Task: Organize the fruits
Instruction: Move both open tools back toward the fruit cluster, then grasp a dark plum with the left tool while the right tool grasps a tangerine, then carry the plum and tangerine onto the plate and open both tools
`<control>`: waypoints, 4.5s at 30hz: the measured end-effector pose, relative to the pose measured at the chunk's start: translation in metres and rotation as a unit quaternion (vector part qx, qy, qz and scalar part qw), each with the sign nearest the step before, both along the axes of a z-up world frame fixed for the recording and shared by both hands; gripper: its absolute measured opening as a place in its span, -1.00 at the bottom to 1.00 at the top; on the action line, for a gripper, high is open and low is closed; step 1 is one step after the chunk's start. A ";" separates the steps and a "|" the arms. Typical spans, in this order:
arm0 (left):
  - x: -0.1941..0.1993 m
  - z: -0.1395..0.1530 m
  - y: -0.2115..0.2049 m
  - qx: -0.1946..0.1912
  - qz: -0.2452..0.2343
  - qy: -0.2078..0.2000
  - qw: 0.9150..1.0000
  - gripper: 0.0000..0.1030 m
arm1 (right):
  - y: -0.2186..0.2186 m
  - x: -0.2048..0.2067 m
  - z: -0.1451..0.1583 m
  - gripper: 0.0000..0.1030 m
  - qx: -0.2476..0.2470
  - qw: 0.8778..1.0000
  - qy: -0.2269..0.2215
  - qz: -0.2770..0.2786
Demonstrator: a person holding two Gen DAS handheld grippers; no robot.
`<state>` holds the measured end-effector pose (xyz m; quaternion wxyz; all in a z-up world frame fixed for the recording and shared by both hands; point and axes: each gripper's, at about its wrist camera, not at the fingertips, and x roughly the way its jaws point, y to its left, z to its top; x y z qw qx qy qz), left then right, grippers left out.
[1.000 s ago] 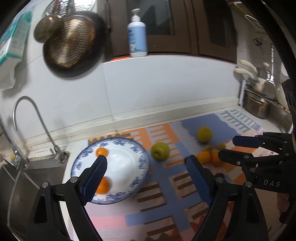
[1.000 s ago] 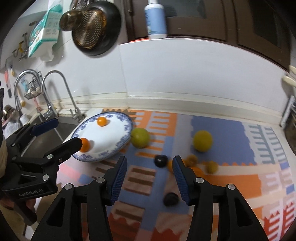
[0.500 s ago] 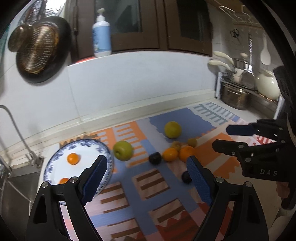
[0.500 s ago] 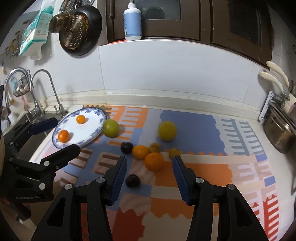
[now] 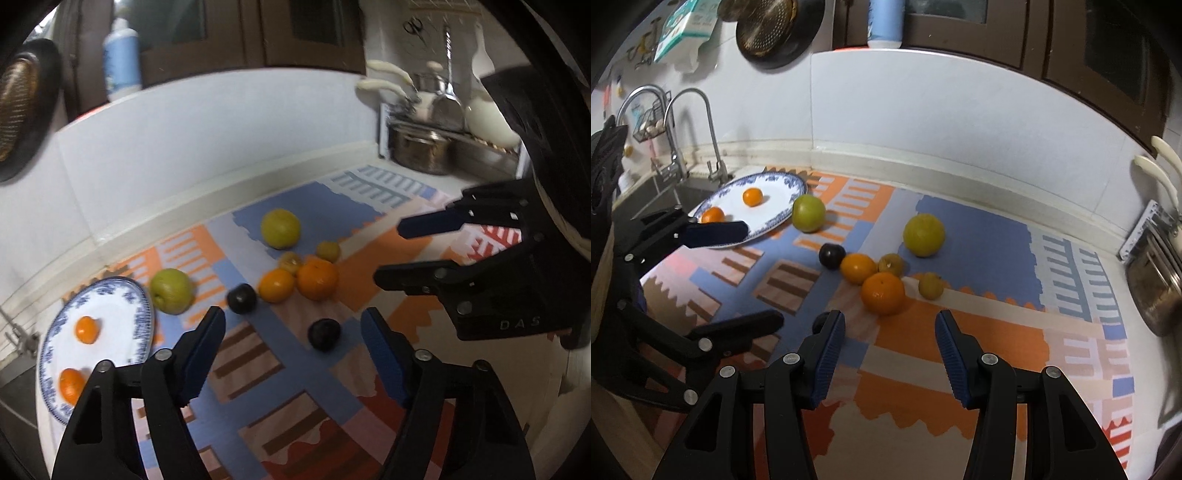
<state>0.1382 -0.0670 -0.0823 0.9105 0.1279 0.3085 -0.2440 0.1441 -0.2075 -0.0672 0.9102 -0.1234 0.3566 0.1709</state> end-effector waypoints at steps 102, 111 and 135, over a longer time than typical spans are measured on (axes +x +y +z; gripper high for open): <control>0.029 0.021 0.174 -0.067 0.277 0.016 0.958 -0.48 | 0.152 0.052 0.020 -0.19 0.103 0.986 -0.009 0.134; 0.052 0.010 0.205 -0.053 0.294 0.042 0.953 -0.48 | 0.195 0.072 0.013 -0.19 0.098 0.983 0.004 0.152; 0.113 -0.037 0.241 -0.036 0.277 0.141 0.950 -0.45 | 0.236 0.122 -0.045 -0.19 0.058 0.987 0.084 0.123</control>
